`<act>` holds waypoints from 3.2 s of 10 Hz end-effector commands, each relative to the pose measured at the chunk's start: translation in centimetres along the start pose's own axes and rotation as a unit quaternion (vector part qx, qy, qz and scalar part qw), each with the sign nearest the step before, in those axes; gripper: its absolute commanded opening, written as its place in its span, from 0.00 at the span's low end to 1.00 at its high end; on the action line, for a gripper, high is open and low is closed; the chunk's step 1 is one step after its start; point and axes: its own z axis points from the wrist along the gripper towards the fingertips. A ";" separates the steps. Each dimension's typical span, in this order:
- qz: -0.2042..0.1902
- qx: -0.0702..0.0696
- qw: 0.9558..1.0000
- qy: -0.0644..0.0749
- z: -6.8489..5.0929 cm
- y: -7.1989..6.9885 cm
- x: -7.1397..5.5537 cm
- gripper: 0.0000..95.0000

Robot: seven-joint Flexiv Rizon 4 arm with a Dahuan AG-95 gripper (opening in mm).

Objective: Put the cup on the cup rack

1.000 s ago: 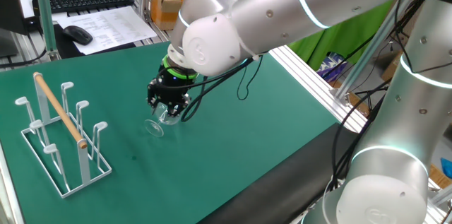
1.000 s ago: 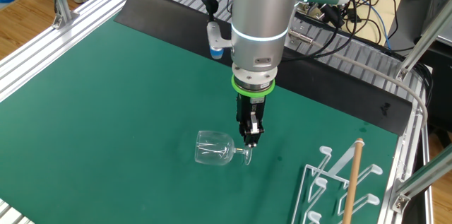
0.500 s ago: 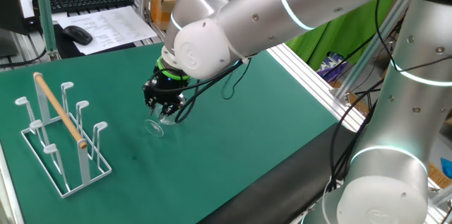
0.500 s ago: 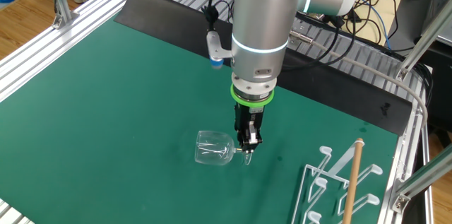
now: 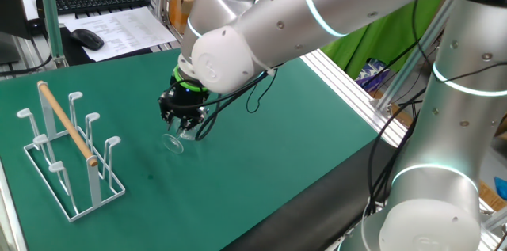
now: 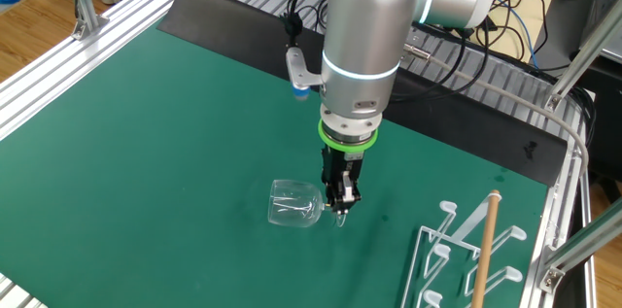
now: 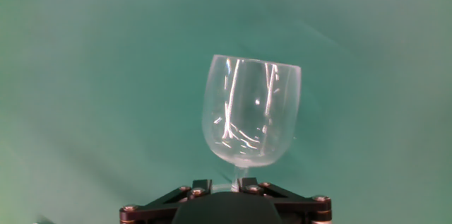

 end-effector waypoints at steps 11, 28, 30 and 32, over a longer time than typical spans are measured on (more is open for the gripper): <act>-0.022 0.013 1.000 -0.016 1.2 -0.9 -0.9 0.40; -0.068 0.014 0.998 -0.005 2.9 -2.0 -0.9 0.00; -0.079 0.020 0.997 0.004 1.9 -2.3 -0.7 0.00; -0.084 0.026 0.996 0.016 1.4 -2.3 -0.5 0.00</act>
